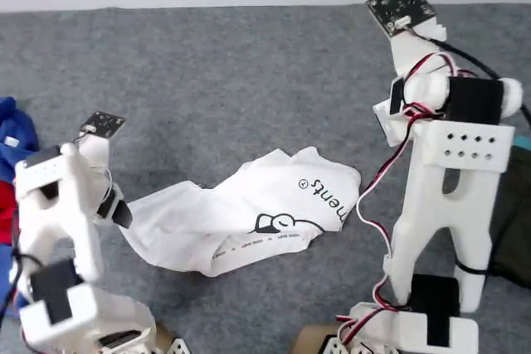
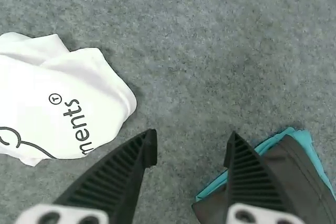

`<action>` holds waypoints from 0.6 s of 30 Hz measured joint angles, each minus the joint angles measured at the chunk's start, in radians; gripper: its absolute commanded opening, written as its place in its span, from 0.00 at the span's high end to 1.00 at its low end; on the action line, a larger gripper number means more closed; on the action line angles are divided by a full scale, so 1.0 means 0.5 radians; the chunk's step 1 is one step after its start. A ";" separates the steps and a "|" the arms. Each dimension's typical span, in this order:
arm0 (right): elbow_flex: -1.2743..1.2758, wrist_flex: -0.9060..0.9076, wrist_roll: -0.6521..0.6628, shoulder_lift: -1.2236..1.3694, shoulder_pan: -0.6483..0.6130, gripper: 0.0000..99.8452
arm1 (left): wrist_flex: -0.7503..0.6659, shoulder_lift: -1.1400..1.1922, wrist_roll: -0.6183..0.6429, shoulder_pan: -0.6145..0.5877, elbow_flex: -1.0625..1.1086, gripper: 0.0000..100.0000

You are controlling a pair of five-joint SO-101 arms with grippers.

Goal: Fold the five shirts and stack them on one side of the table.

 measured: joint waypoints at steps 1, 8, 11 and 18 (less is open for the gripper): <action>0.000 0.000 0.000 0.000 0.000 0.79 | 0.000 0.068 0.000 0.012 -0.046 0.79; 0.000 0.000 0.000 0.000 0.000 0.79 | -0.012 0.276 0.000 0.187 -0.190 0.80; 0.000 0.000 0.000 0.000 0.000 0.79 | -0.028 0.298 -0.003 0.233 -0.199 0.80; 0.000 0.000 0.000 0.000 -0.003 0.79 | -0.028 0.356 0.000 0.236 -0.215 0.80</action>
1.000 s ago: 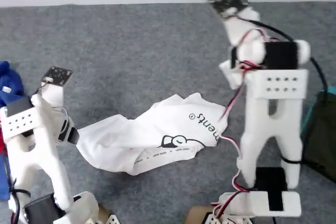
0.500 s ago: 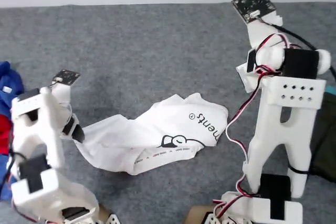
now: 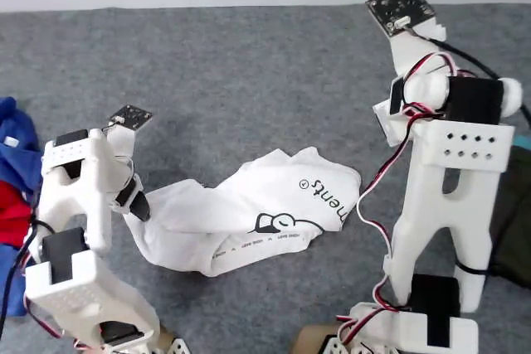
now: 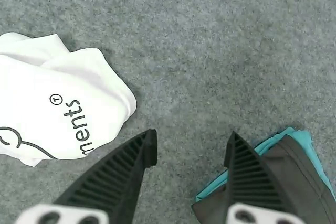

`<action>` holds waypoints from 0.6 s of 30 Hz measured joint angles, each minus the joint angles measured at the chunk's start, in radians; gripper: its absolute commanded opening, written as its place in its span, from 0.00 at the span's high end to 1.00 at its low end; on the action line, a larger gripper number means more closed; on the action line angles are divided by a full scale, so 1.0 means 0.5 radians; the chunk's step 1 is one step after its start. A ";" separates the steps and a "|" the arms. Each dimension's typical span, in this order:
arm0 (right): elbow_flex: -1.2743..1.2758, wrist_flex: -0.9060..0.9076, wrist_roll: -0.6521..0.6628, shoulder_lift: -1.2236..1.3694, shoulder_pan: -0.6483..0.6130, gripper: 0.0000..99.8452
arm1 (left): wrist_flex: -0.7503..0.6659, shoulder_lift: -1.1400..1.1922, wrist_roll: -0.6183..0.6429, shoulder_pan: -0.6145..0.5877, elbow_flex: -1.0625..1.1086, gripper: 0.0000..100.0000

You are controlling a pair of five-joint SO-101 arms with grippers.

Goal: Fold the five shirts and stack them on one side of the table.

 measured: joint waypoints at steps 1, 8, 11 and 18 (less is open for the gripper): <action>0.000 0.000 0.000 0.000 0.000 0.79 | 0.000 0.034 -0.003 0.003 -0.021 0.80; 0.000 0.000 0.000 0.000 0.000 0.79 | 0.255 0.307 -0.012 0.028 -0.334 0.98; 0.000 0.000 0.000 0.000 0.000 0.79 | 0.387 0.393 -0.009 0.034 -0.460 1.00; 0.077 0.000 0.000 -0.003 -0.028 0.79 | 0.534 0.322 0.003 0.018 -0.654 1.00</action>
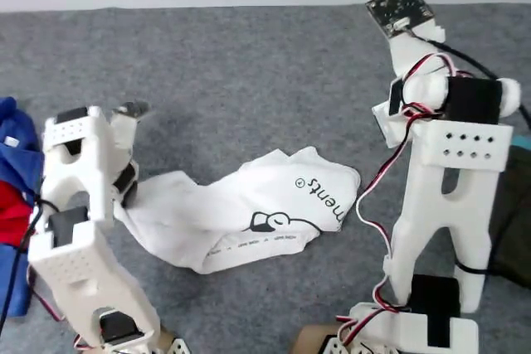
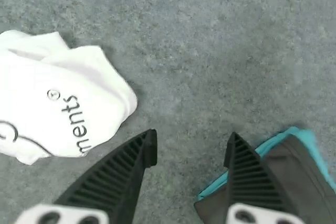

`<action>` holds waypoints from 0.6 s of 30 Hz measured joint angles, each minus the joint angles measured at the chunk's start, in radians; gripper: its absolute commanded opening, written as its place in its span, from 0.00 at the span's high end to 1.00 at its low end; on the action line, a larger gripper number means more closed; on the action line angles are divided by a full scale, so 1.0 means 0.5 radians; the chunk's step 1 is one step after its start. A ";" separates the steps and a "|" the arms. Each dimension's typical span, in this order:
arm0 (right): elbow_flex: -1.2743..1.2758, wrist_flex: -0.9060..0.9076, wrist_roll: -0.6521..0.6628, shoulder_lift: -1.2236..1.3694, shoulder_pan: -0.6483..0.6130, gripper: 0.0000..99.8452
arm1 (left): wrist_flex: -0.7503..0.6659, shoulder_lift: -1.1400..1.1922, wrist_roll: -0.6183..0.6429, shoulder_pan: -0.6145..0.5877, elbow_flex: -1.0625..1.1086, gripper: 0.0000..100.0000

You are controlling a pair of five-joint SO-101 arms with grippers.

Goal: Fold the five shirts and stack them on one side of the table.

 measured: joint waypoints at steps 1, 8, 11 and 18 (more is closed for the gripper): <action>0.052 0.000 0.015 0.000 -0.031 0.79 | 0.000 -0.071 0.015 0.000 -0.018 1.00; 0.249 0.000 0.080 0.003 -0.292 0.79 | 0.150 -0.663 0.141 0.006 -0.150 1.00; 0.249 0.000 0.080 0.068 -0.371 0.79 | 0.233 -0.844 0.150 0.006 -0.153 1.00; 0.249 -0.071 0.083 0.417 -0.543 0.79 | 0.267 -0.927 0.150 0.006 -0.135 1.00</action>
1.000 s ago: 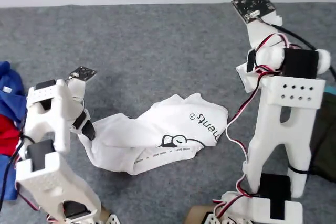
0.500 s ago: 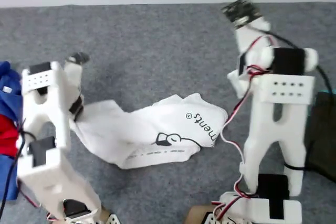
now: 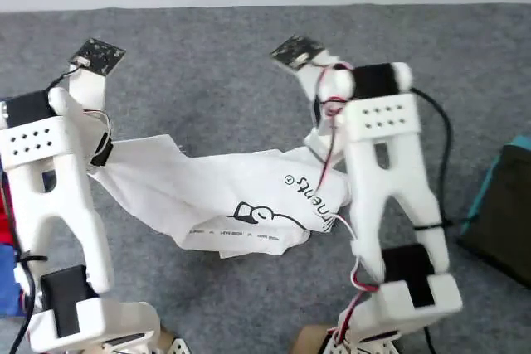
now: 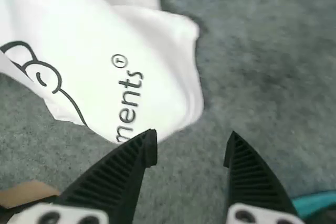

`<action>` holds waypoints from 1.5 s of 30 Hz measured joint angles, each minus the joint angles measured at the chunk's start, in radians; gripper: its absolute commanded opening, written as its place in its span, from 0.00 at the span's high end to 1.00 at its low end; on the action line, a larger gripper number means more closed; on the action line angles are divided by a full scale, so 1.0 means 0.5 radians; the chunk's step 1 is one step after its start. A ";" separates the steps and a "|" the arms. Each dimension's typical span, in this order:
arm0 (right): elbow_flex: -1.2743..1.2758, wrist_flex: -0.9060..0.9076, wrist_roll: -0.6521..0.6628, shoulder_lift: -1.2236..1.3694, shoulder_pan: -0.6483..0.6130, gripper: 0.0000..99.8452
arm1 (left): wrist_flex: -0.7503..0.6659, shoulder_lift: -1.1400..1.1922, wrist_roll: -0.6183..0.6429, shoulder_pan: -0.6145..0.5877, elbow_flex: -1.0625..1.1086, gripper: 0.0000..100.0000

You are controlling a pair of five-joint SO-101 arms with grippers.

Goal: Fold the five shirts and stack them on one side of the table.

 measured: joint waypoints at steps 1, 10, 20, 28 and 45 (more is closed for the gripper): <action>0.000 -0.043 0.003 0.055 -0.012 0.79 | 0.000 0.000 0.000 0.000 0.000 1.00; 0.000 -0.482 -0.098 0.509 -0.028 0.77 | -0.003 0.000 0.000 0.000 0.147 1.00; 0.000 -0.847 -0.114 0.804 -0.031 0.75 | -0.114 0.000 0.000 0.000 0.307 1.00; -0.221 -0.878 -0.114 1.163 -0.077 0.75 | -0.160 0.000 0.000 0.000 0.331 1.00; -1.412 -0.252 -0.104 1.832 -0.114 0.99 | -0.160 0.000 0.003 0.000 0.331 1.00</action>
